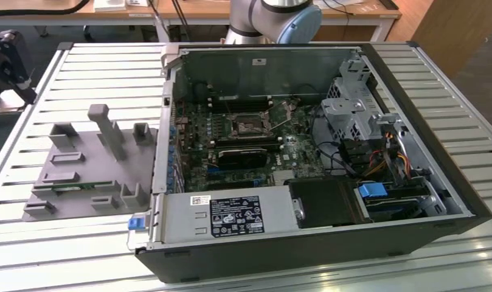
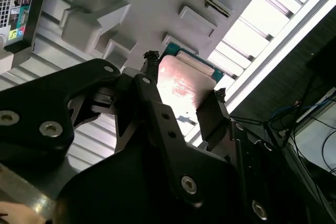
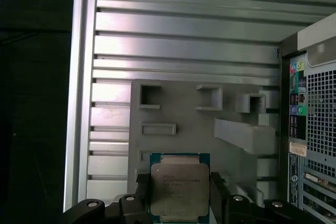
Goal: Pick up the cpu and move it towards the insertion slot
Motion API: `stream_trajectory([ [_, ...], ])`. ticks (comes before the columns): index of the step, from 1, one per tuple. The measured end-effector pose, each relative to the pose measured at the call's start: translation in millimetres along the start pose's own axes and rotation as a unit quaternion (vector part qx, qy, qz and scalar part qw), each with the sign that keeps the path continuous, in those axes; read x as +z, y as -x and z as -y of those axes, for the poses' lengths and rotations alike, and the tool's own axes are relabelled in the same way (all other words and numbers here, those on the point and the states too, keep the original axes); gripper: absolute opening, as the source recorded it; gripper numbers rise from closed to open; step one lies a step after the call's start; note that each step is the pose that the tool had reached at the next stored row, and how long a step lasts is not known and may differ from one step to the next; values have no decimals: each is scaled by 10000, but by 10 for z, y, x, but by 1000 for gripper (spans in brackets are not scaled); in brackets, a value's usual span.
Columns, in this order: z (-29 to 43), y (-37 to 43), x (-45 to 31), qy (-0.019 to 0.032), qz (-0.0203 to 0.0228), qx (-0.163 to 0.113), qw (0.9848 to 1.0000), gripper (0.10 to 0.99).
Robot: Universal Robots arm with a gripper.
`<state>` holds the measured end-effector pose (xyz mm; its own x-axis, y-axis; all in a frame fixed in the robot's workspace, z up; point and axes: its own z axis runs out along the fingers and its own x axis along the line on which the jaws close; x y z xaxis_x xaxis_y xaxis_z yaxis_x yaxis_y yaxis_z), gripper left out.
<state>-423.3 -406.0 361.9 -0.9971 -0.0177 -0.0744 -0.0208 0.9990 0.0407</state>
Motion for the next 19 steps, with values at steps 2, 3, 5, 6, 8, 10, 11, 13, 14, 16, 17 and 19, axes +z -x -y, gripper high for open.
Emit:
stream_trajectory([
  [2, -2, 3, -44, 0, 10, 0, 10000, 537],
  [3, -3, 5, -68, 0, 14, -1, 10000, 537],
  [5, -4, 8, -108, 0, 22, -1, 10000, 537],
  [6, -5, 9, -122, 0, 25, -1, 10000, 537],
  [8, -6, 11, -144, 0, 29, -1, 10000, 537],
  [10, -6, 11, -154, 0, 31, -1, 10000, 537],
  [11, -7, 11, -155, 0, 31, -1, 10000, 537],
  [13, -7, 12, -157, -1, 30, -1, 10000, 537],
  [14, -7, 12, -158, -1, 30, -1, 10000, 537],
  [16, -7, 12, -159, -1, 30, -1, 10000, 537],
  [17, -7, 18, -161, -1, 28, -1, 10000, 537],
  [19, -7, 40, -158, -1, 29, -1, 10000, 537],
])
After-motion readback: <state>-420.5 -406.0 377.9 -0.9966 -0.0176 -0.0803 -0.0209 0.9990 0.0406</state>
